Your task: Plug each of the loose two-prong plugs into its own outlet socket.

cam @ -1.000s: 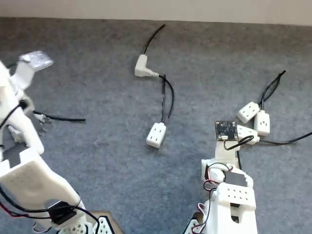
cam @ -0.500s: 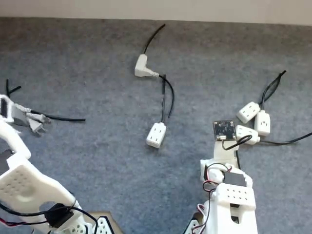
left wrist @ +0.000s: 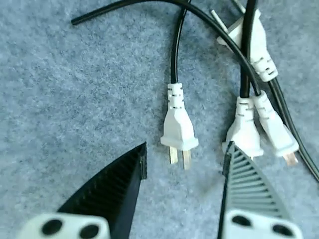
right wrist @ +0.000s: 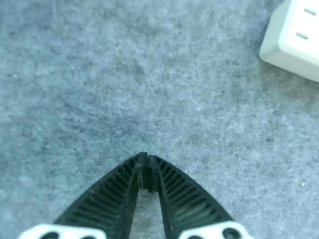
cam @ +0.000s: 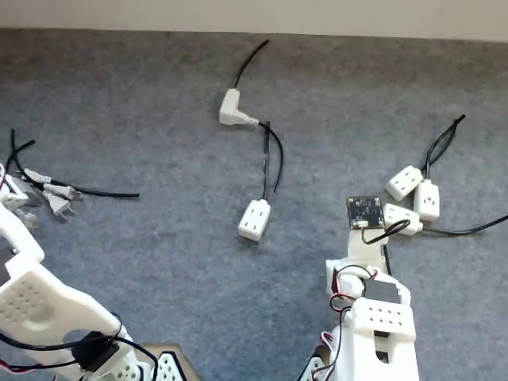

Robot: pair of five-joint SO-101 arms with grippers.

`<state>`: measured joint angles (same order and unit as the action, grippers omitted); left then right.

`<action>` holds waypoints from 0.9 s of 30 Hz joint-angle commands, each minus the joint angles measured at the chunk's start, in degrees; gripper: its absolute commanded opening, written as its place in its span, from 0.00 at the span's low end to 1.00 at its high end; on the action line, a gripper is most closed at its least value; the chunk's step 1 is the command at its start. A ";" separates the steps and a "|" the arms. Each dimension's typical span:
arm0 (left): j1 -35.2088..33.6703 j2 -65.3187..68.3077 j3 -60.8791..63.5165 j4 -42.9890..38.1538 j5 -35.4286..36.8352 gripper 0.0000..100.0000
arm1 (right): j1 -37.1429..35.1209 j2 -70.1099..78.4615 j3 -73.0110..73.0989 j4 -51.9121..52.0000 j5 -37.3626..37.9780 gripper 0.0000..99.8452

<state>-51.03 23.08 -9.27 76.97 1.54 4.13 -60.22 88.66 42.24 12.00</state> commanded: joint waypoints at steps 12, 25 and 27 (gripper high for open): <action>0.66 -2.24 9.98 -19.43 0.79 0.25 | -1.36 -0.22 0.13 -1.19 0.62 0.01; 0.75 -2.15 12.79 -20.40 0.53 0.16 | -1.36 -0.22 0.13 -1.10 0.62 0.01; 0.66 -2.15 12.79 -20.40 0.53 0.16 | -1.36 -0.22 0.13 -1.10 0.62 0.01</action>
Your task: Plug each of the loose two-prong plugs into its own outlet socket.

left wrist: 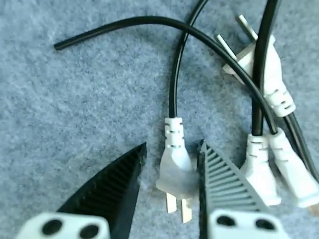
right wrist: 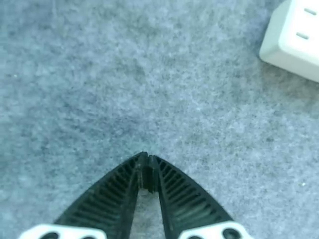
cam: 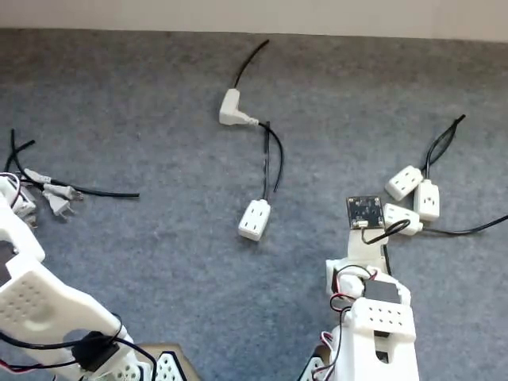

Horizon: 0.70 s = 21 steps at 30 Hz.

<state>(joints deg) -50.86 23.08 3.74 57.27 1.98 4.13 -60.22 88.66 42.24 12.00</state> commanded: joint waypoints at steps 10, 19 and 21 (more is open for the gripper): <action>-0.84 -2.15 1.36 -0.70 0.09 0.16 | -1.27 -0.22 0.13 -1.10 0.62 0.01; -0.84 -2.15 3.47 -0.88 -0.09 0.09 | -1.27 -0.22 0.13 -1.10 0.62 0.01; -0.84 -2.24 3.38 -0.88 -2.55 0.04 | -1.27 -0.22 0.13 -1.10 0.62 0.01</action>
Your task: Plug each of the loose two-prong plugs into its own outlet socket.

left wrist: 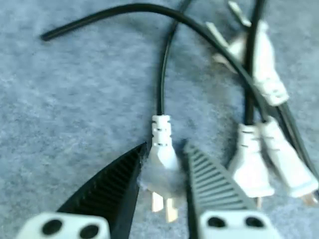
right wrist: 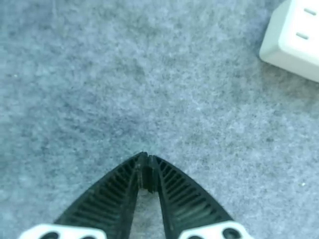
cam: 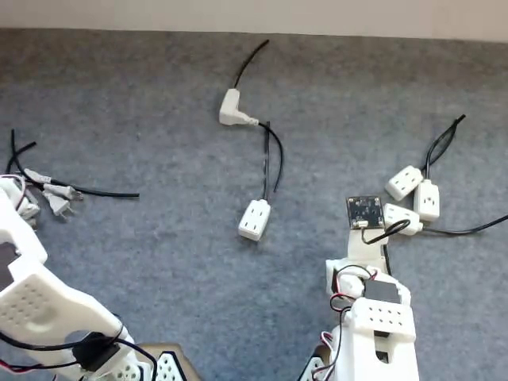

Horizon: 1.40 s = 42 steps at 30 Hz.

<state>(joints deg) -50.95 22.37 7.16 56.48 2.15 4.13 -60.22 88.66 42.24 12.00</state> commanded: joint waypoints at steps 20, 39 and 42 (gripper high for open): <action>-0.57 -1.45 1.71 1.85 -8.00 0.01 | -1.19 -0.22 0.13 -1.10 0.62 0.01; -1.71 2.33 -3.03 13.89 -13.63 0.10 | -1.19 -0.22 0.22 -1.01 0.62 0.01; -1.63 5.23 -7.34 16.79 -13.63 0.08 | -1.19 -0.22 0.22 -1.01 0.62 0.01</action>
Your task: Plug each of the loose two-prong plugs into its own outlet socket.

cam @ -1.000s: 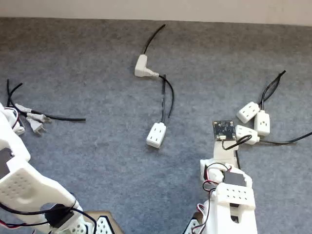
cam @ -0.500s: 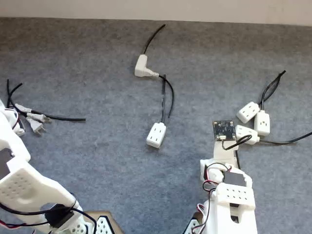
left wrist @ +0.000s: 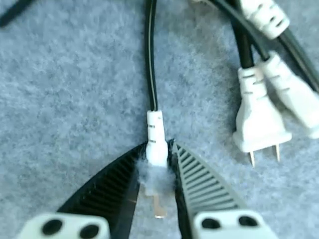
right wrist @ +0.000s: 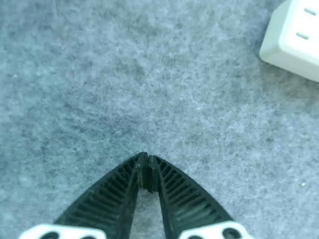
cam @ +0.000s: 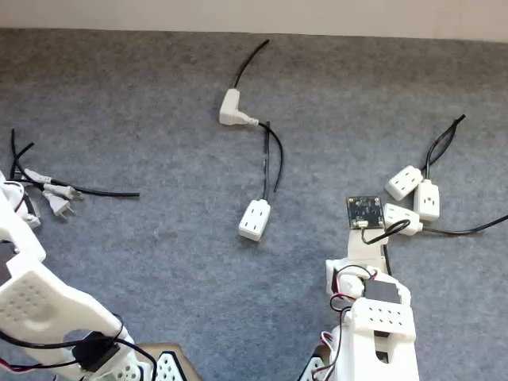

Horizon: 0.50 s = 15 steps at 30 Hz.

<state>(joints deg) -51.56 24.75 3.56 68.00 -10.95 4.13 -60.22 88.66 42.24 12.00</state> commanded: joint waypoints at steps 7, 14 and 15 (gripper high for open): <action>-1.10 15.34 -15.69 10.64 -0.53 0.01 | -1.19 -0.22 0.22 -1.01 0.62 0.01; 0.13 26.15 -39.08 24.26 -0.18 0.01 | -1.19 -0.22 0.22 -1.01 0.62 0.01; 0.92 26.86 -42.86 27.52 -0.18 0.01 | -1.19 -0.22 0.22 -1.01 0.62 0.01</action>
<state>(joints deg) -51.82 47.43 -25.63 86.73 -11.03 4.13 -60.22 88.66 42.24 12.00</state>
